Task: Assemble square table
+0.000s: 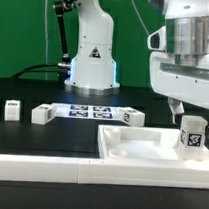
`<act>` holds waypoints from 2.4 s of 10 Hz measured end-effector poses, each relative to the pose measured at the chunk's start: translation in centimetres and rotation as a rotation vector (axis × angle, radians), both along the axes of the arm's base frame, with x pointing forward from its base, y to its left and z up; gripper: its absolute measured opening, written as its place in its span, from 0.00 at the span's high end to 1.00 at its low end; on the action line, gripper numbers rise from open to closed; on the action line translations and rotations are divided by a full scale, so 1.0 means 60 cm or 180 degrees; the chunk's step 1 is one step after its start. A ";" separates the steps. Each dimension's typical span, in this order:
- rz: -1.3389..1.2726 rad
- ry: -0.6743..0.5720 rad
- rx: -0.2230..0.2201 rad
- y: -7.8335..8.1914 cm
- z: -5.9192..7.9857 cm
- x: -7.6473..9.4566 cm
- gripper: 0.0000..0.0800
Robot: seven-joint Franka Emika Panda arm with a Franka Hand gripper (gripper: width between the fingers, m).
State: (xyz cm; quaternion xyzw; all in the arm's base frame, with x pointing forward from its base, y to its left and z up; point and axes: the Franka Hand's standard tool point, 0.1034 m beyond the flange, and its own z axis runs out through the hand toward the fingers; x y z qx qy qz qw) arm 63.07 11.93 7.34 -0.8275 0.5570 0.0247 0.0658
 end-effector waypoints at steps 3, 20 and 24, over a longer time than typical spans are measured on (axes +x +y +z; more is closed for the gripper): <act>0.0740 -0.0102 -0.0029 -0.001 0.000 0.000 0.19; 0.3808 -0.0327 -0.0395 -0.002 0.003 0.001 0.64; 0.3263 -0.0282 -0.0381 -0.001 0.003 0.001 0.64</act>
Offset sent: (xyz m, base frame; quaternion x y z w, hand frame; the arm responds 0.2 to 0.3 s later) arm 0.0000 0.0000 0.0000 0.0000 0.0000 -0.1296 0.9916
